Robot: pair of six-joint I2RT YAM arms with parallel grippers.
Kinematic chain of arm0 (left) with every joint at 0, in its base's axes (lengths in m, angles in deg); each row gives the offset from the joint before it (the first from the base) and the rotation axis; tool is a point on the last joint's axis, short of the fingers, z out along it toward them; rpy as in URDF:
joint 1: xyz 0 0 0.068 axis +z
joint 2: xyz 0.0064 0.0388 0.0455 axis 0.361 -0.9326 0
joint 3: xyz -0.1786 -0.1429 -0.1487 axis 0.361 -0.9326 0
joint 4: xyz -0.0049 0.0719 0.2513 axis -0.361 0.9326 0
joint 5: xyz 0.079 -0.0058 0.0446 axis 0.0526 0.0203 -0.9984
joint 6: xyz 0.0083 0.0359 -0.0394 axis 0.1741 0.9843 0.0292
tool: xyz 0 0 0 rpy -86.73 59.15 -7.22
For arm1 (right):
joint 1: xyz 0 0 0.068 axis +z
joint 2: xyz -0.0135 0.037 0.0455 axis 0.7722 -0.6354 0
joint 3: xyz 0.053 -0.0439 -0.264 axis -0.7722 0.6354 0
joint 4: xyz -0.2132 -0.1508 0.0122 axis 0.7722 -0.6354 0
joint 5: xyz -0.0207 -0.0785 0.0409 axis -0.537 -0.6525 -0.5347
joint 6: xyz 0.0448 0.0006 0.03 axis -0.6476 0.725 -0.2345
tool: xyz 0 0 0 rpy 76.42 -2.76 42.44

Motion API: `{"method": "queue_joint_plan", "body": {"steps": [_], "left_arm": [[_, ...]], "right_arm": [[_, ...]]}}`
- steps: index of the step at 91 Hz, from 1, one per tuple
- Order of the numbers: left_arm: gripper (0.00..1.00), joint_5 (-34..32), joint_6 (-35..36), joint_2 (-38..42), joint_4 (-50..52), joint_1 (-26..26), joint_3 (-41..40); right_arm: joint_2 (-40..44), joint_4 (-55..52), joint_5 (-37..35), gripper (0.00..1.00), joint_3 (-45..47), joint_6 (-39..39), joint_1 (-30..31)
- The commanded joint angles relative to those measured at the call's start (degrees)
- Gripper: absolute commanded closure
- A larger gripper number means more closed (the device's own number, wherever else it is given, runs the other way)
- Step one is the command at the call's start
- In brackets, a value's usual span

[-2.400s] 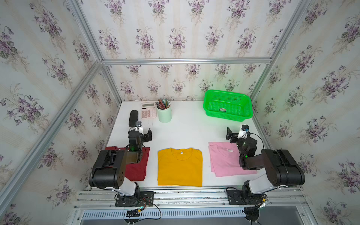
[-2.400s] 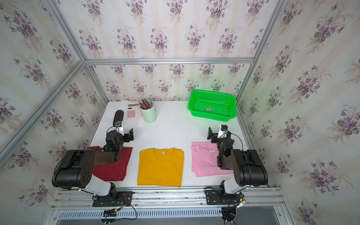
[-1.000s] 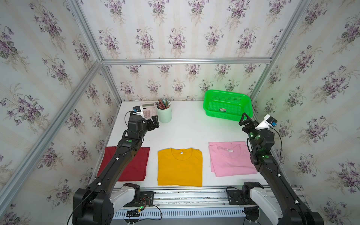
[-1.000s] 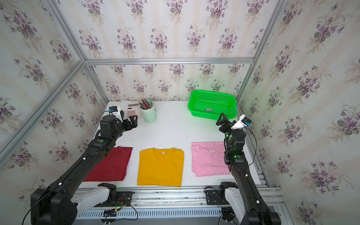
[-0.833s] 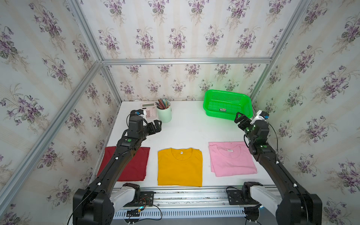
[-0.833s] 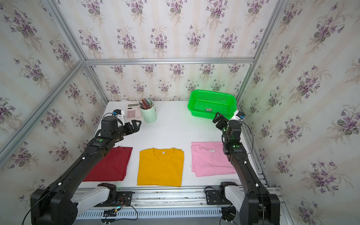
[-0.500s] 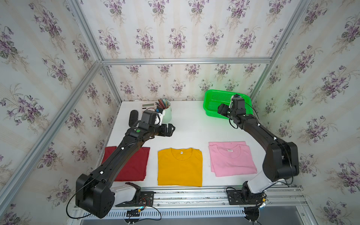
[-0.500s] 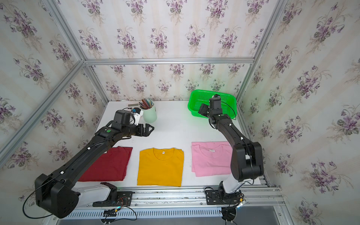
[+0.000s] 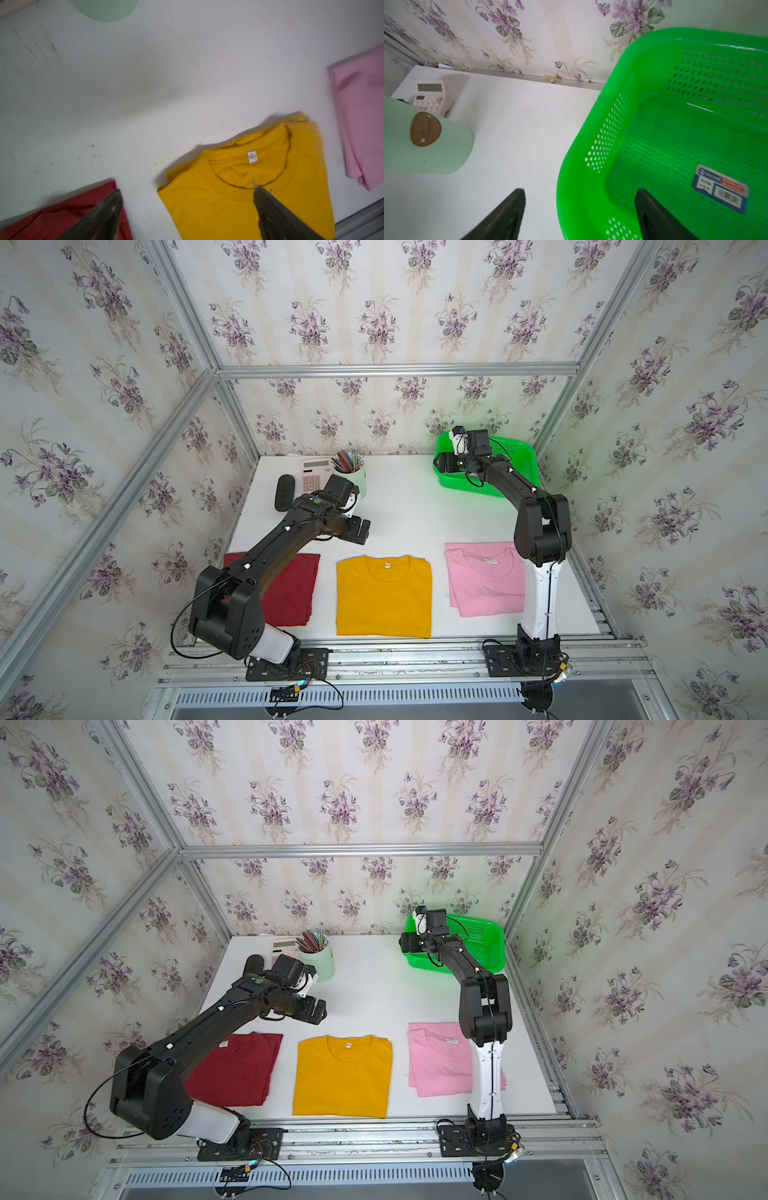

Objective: Put the folded t-shirts into the basket
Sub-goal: Move the bin to the center of the board.

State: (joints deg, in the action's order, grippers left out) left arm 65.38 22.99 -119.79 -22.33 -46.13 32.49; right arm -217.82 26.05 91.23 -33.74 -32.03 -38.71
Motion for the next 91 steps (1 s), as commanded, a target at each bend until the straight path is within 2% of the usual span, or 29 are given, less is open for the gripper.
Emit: {"method": "queue_joint_plan", "body": {"steps": [1, 11, 19, 36, 54, 67, 75, 85, 91], "left_arm": [[0.0, -1.88, -1.33, 0.49, -0.15, 0.05, -0.21], [0.0, -4.85, -3.11, 1.34, -1.56, 0.03, -1.56], [0.0, -6.69, -3.96, 1.73, -1.61, 0.08, -1.75], [0.0, -9.87, -5.22, 2.57, -0.53, 0.1, -1.12], [0.0, -10.71, -5.8, 3.76, -0.79, 0.1, -1.8], [0.0, -13.59, -8.55, 3.61, -0.63, 0.1, -1.88], [0.0, -13.77, -9.87, 3.36, -0.45, 0.1, -1.82], [0.0, -12.21, -12.29, 3.9, -2.35, 0.1, -3.14], [0.01, -10.12, -13.64, 3.96, -3.35, 0.1, -3.72]], "right_arm": [[-2.17, -2.73, 9.06, 0.13, -1.69, 0.24, 0.04], [-2.26, -4.12, 19.89, 0.13, 0.42, 1.9, 0.55], [0.28, -2.63, 24.68, 0.13, 6.02, 3.39, 1.86], [8.0, 5.48, 27.9, 0.14, 19.75, 1.15, 5.66], [16.2, 20.82, 30.27, 0.14, 32.82, -8.63, 11.66], [16.45, 40.45, 34.43, 0.14, 37.28, -24.6, 16.3], [13.9, 61.37, 37.94, 0.14, 38.98, -40.95, 18.02], [10.77, 87.86, 38.11, 0.16, 40.65, -62.04, 16.86], [10.92, 98.77, 36.96, 0.17, 42.37, -70.19, 13.96]]}}
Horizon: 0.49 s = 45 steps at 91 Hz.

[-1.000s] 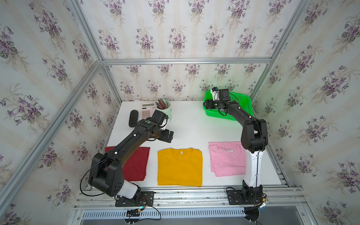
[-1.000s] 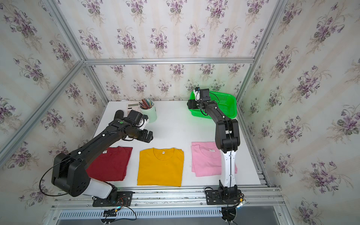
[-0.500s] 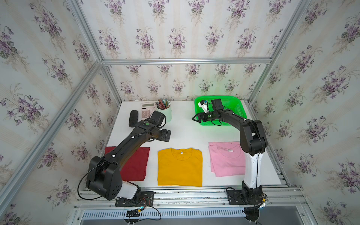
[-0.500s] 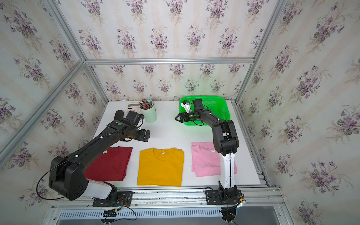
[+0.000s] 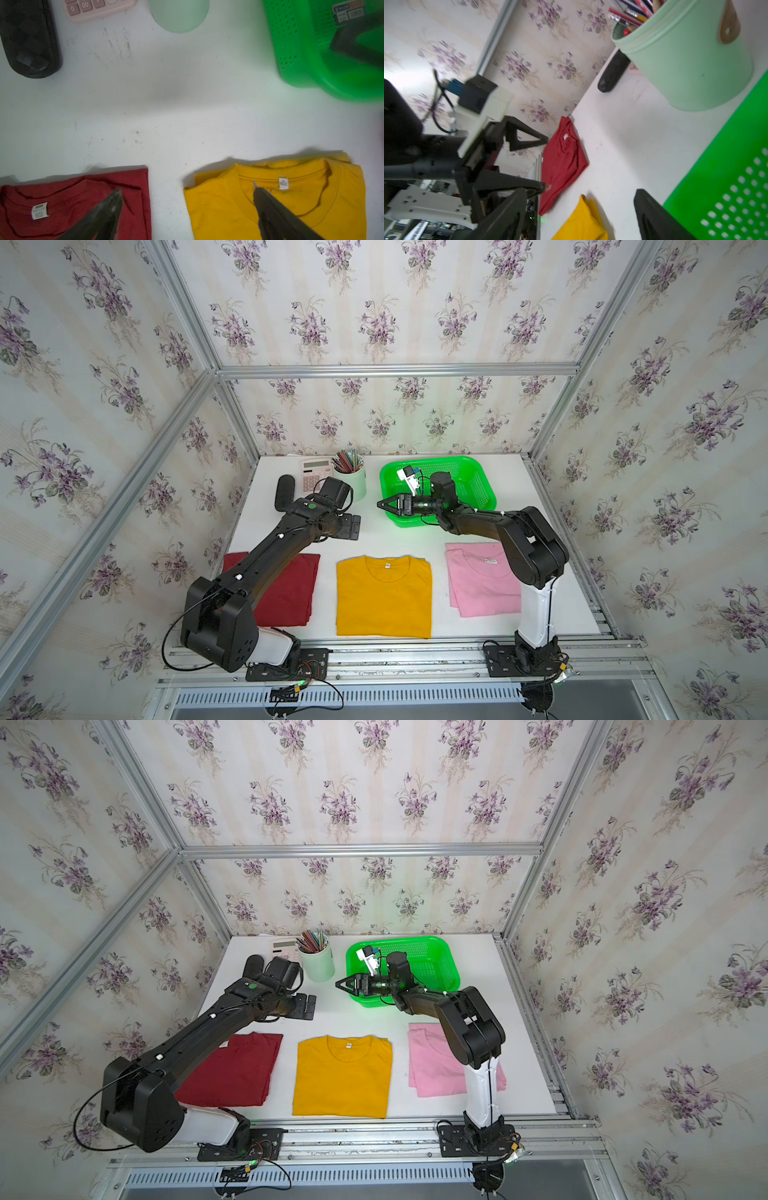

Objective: Put the folded t-shirts into the basket
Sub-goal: Move the bin to the center of the board.

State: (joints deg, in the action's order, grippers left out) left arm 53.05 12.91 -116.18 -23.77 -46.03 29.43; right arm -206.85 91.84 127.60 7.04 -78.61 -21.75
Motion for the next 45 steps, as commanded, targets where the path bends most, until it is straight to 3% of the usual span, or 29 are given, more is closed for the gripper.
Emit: {"method": "queue_joint_plan", "body": {"steps": [1, 6, 11, 20, 27, 30, 45], "left_arm": [[0.01, 2.56, -3.71, 0.35, -2.01, -0.01, -0.69], [0.01, 3.99, -4.68, 0.35, -2.7, -0.01, -1.01], [0.01, 4.65, -5.29, 0.36, -3.59, -0.01, -1.5], [0.02, 4.93, -5.88, 0.4, -4.44, -0.01, -1.73], [0.02, 5.05, -6.55, 0.4, -5.16, -0.01, -1.86], [0.02, 5.31, -6.81, 0.38, -5.65, -0.01, -1.97], [0.02, 9.01, -9.1, 0.36, -9.72, -0.01, -3.01]], "right_arm": [[0.24, 33.81, 0.24, 0.17, 2.13, -24.38, -3.55], [2.39, 33.68, -1.09, 0.17, 4.82, -24.66, -6.86], [5.65, 27.23, -1.87, 0.17, 7.25, -19.46, -9.97], [13.05, 0.11, -6.26, 0.15, 8.03, -0.5, -13.17], [17.26, -27.54, -18.84, 0.13, 3.3, 15.82, -13.35], [17.95, -34.73, -23.73, 0.13, 1.69, 20.14, -13.33], [19.36, -55.28, -52.27, 0.14, -3.64, 26.49, -13.42]]}}
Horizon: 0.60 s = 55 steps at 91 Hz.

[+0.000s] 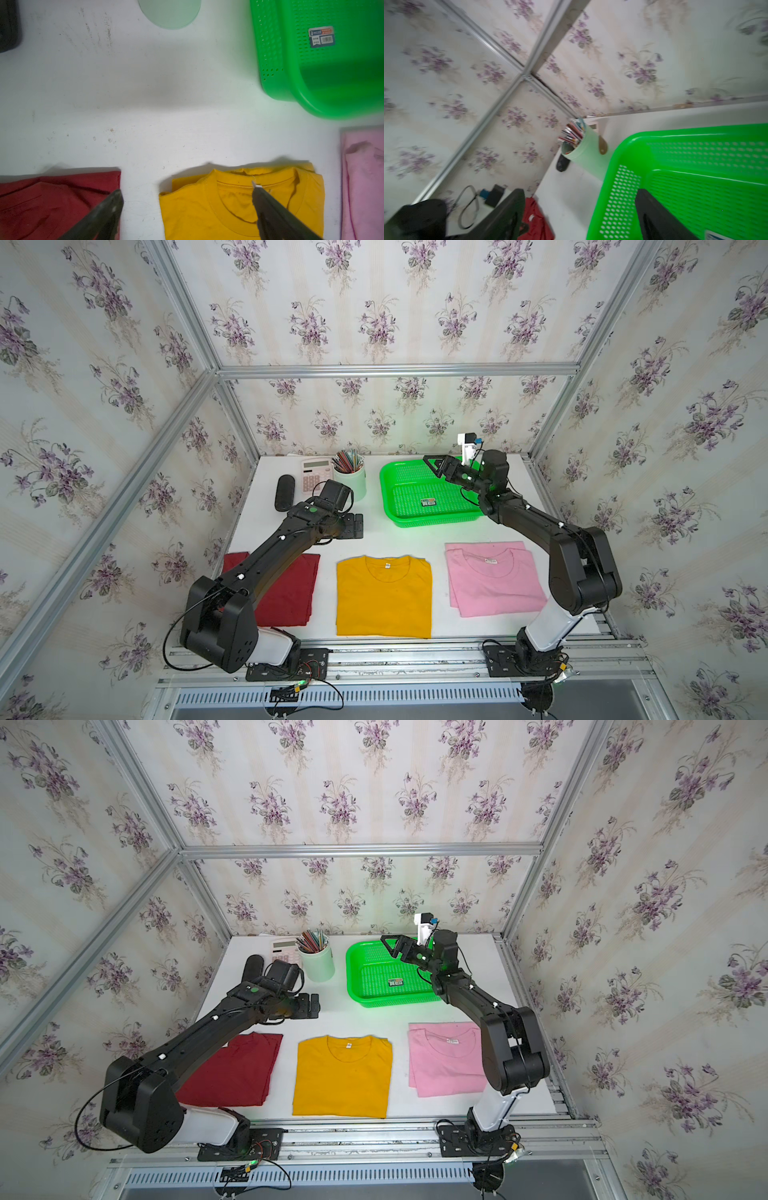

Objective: Put the folded t-shirts into the basket
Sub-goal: Move the bin to the center of the board.

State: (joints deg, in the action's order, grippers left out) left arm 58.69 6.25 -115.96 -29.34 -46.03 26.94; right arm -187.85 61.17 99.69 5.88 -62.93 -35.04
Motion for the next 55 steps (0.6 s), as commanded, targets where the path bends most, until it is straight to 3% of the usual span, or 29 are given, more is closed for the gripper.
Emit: {"method": "queue_joint_plan", "body": {"steps": [1, 10, 16, 55], "left_arm": [[0.02, 3.53, -2.62, 0.13, -4.43, -0.01, -0.64], [0.02, 4.01, -4.22, 0.14, -6.22, -0.01, -1.56], [0.02, 4.16, -4.39, 0.17, -6.68, -0.01, -1.78], [0.02, 4.13, -5.55, -1.1, -7.9, -0.01, -2.62]], "right_arm": [[0.27, -25.62, -26.49, 0.14, -2.93, 10.89, -0.13], [-1.67, -33.84, -41.01, 0.13, -6.72, 12.5, -0.19], [-3.66, -38.27, -45.78, 0.13, -9.14, 13.4, -0.61], [-7.93, -43.9, -38.8, 0.16, -6.05, 10.08, -4.69]]}}
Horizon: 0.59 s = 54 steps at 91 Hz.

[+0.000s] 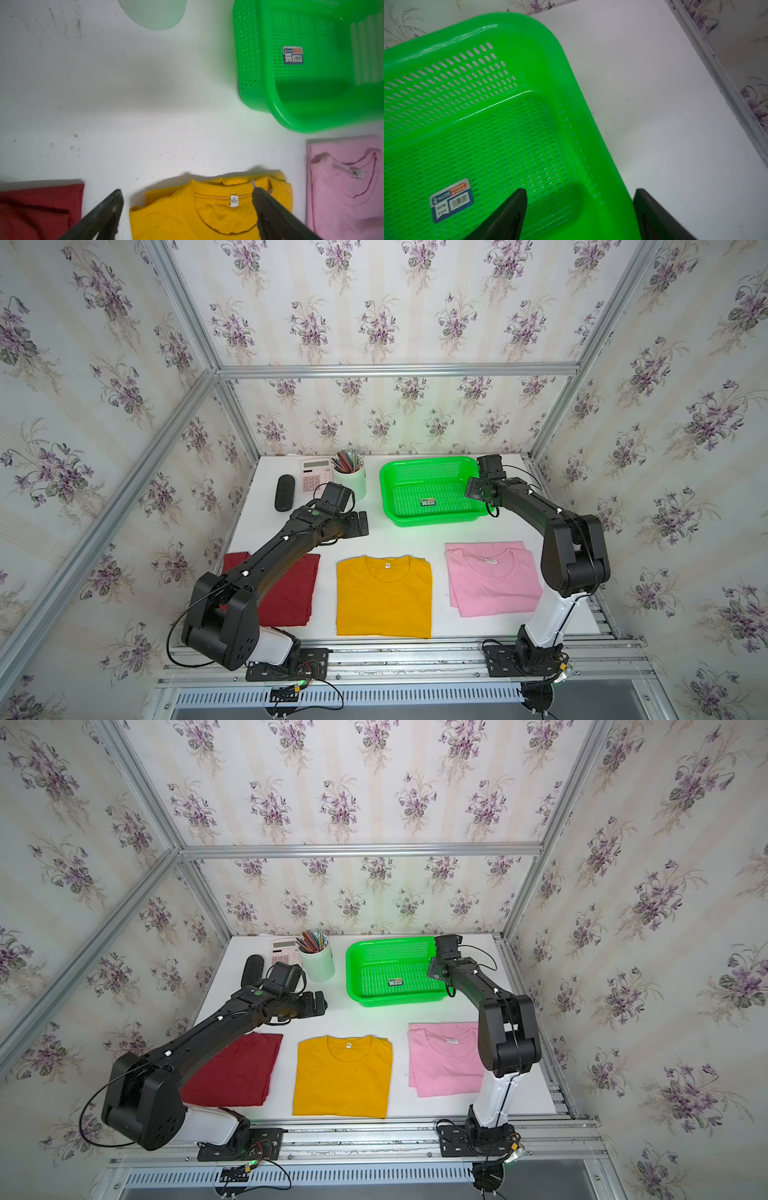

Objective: Put the folded t-shirts into the basket
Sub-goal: Move the bin to the center of the board.

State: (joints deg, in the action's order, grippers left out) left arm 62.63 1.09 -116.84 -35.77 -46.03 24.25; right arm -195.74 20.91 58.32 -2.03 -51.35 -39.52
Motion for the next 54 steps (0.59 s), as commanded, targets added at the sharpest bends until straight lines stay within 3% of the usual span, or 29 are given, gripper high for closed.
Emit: {"method": "queue_joint_plan", "body": {"steps": [1, 27, 54], "left_arm": [[0.02, 0.15, -0.38, -0.23, -1.55, -0.01, 0.07], [0.03, -0.65, -0.44, -0.77, -1.99, -0.01, -0.02], [0.03, -1.39, -0.79, -0.99, -1.59, -0.01, 0.07]], "right_arm": [[0.05, -3.66, 3.05, 0.17, 2.23, -1.55, -0.12], [9.77, 2.05, 21.1, 0.26, 13.2, -4.03, -0.12], [16.88, 11.02, 32.26, 0.29, 22.31, -9.53, 0.53]]}}
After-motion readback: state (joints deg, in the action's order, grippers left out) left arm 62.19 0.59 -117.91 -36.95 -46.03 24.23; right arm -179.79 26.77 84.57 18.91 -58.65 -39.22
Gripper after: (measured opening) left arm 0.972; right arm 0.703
